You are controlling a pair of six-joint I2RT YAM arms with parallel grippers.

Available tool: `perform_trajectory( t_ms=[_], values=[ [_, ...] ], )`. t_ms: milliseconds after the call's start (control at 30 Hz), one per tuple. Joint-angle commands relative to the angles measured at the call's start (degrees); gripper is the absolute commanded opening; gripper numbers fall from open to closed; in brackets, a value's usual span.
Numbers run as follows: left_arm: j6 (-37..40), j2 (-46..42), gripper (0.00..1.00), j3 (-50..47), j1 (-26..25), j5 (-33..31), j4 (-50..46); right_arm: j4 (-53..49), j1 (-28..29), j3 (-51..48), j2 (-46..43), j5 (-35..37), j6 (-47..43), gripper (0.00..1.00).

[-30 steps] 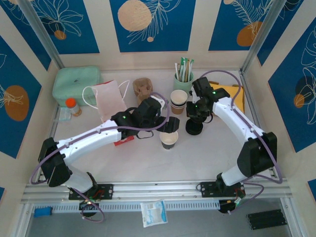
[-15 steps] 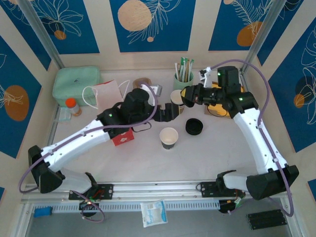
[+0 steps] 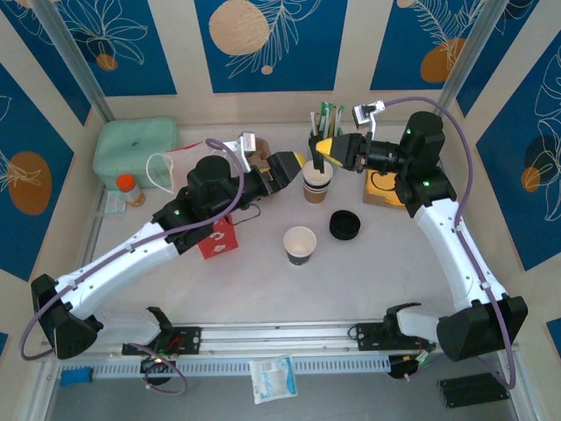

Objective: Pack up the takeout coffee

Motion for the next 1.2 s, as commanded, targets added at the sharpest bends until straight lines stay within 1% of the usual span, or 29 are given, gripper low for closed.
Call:
perform_trajectory(
  t_ms=[0,167,300,933,1100,1167],
  values=[
    [-5.19,-0.81,0.99,-0.34,0.76,0.45,7.92,9.76,-0.22,-0.81,-0.37,-3.69,4.0,0.11],
    [-11.33,1.07,0.99,-1.71,1.18,1.18,16.44,17.29,0.3,-3.18,-0.63,-2.47,7.67,0.11],
    [-13.93,2.18,1.0,-2.0,1.29,1.2,20.28,18.86,1.14,-3.8,-0.71,-1.78,8.21,0.11],
    [-18.4,5.47,0.99,-2.47,1.44,2.42,24.98,19.21,4.72,-2.92,0.42,-0.06,7.77,0.08],
    [-21.06,6.35,1.0,-3.41,1.51,2.25,27.8,19.18,5.23,-3.33,0.42,0.23,7.54,0.08],
    [-22.75,6.96,0.98,-3.96,1.5,2.24,29.67,19.17,5.38,-3.41,0.34,0.46,7.41,0.08]
  ],
)
